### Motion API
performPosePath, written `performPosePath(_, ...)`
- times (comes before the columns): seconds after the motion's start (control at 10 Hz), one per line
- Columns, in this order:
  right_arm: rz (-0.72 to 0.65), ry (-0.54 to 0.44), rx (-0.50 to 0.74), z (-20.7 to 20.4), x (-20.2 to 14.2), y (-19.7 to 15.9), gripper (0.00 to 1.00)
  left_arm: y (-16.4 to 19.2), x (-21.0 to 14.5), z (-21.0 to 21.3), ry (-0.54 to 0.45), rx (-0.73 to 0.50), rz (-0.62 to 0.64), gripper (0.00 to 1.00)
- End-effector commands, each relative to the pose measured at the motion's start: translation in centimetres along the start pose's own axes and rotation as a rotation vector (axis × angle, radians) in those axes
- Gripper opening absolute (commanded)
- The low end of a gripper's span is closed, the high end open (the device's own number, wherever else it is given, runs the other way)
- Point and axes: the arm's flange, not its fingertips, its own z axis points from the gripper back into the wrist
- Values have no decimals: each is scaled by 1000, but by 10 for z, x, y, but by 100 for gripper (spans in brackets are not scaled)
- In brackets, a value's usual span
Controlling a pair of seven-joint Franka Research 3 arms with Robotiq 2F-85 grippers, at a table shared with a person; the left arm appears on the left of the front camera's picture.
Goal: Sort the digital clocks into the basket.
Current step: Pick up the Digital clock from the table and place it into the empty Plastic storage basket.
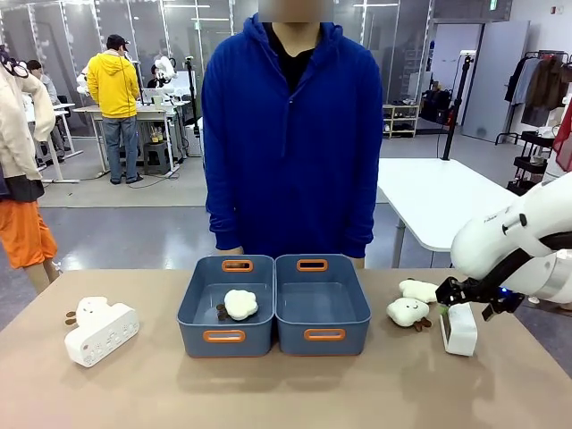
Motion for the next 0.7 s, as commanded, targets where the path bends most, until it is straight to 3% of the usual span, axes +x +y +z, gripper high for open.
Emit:
performPosePath(0.0,-33,37,-13,-5,9,5,91,0,0,-1,-5,18,-7,100)
performPosePath(0.1,-34,41,-14,-6,9,5,40,0,0,-1,-5,18,-7,100)
performPosePath(0.2,-34,39,-9,-3,9,5,31,0,0,-1,-5,18,-7,100)
performPosePath(0.3,-39,48,-5,-1,8,5,0,0,0,-1,-5,18,-7,100)
performPosePath(0.6,-55,48,69,26,12,-3,2,0,0,-1,-5,18,-7,100)
